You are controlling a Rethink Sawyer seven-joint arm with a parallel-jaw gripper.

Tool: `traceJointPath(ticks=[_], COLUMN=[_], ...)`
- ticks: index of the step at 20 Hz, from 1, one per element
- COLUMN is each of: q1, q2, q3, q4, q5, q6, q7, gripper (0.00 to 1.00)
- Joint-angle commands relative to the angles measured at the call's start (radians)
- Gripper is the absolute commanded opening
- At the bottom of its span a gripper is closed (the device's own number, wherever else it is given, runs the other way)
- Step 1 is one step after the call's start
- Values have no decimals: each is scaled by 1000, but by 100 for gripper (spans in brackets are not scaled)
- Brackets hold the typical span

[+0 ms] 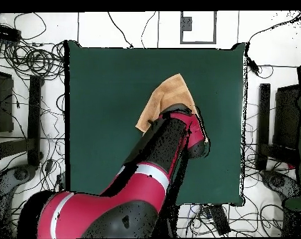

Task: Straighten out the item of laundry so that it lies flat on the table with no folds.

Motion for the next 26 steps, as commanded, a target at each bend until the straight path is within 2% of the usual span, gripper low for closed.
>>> traceJointPath(ticks=[1, 8, 13, 26], q1=[5, 14, 13, -18], q2=[17, -30, -69, -120], q3=[234, 228, 246, 288], q4=[83, 126, 189, 248], q5=[111, 103, 130, 140], q6=[-78, -87, -79, -76], q7=[454, 476, 434, 353], gripper=[100, 100, 100, 100])
